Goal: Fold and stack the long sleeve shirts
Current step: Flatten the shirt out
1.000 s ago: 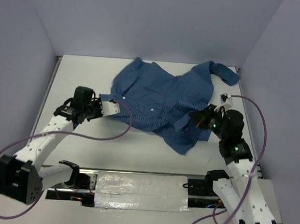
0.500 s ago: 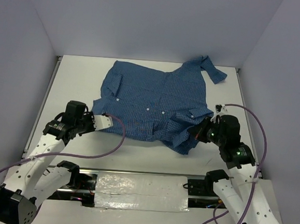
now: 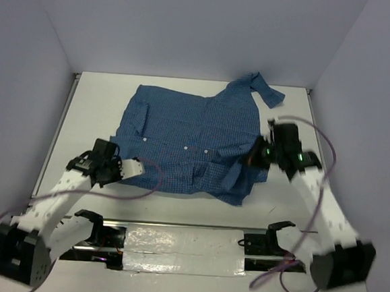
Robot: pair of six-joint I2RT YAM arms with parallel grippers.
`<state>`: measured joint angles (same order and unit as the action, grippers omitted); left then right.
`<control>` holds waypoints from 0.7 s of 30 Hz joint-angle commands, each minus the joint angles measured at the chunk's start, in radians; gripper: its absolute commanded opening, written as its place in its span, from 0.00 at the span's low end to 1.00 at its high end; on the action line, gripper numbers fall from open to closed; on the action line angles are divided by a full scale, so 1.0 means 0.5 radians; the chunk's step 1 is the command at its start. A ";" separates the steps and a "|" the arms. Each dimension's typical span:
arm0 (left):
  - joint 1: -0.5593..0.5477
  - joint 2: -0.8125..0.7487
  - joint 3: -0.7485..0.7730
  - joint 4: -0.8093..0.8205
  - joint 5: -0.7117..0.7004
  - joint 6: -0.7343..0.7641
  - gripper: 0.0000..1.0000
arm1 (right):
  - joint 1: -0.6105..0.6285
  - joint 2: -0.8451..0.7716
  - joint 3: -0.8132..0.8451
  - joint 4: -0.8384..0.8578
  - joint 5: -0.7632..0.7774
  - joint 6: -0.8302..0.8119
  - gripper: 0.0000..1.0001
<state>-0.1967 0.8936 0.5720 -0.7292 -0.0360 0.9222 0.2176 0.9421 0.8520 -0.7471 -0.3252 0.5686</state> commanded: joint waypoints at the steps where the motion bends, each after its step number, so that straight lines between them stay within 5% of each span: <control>1: 0.022 0.764 0.613 0.602 -0.026 0.021 0.00 | -0.042 1.059 0.964 0.381 -0.064 -0.342 0.00; 2: 0.046 0.954 0.884 0.584 -0.008 -0.107 0.00 | -0.091 1.316 1.785 0.165 -0.122 -0.370 0.00; 3: 0.062 1.144 1.212 0.548 0.001 -0.193 0.00 | -0.125 1.562 2.258 0.035 -0.193 -0.337 0.00; 4: 0.074 1.465 1.874 0.486 0.005 -0.282 0.00 | -0.168 2.090 2.837 -0.078 -0.275 -0.261 0.00; 5: 0.086 1.602 2.200 0.471 0.002 -0.462 0.00 | -0.266 2.359 3.982 -0.055 -0.440 -0.117 0.00; 6: 0.108 1.737 2.850 0.477 -0.044 -0.567 0.00 | -0.336 2.517 4.239 0.309 -0.597 0.410 0.00; 7: 0.117 1.960 3.154 0.550 -0.084 -0.662 0.00 | -0.395 2.251 3.914 0.908 -0.790 0.767 0.00; 8: 0.135 2.041 3.406 0.626 -0.133 -0.864 0.00 | -0.486 2.057 3.078 2.029 -0.679 1.081 0.00; 9: 0.148 2.099 3.734 0.736 -0.182 -0.957 0.00 | -0.497 1.931 2.924 2.116 -0.502 1.066 0.00; 10: 0.154 2.106 3.770 1.020 -0.204 -1.015 0.00 | -0.494 1.872 3.238 1.947 -0.348 0.865 0.00; 11: 0.154 2.067 3.728 1.196 -0.192 -1.028 0.00 | -0.466 1.923 3.487 1.620 -0.174 0.666 0.00; 13: 0.139 1.886 3.370 1.585 -0.027 -0.885 0.00 | -0.493 1.963 3.598 1.757 -0.199 0.608 0.00; 16: 0.084 1.747 3.090 1.554 0.127 -0.774 0.00 | -0.561 1.807 3.222 1.991 -0.172 0.691 0.00; 21: 0.080 1.450 2.428 1.557 0.204 -0.563 0.00 | -0.567 1.816 3.070 1.685 -0.386 0.526 0.00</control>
<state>-0.1593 1.6115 1.9453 0.0471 0.0177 0.5674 -0.0742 1.7813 2.4672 0.1333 -0.4496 0.8654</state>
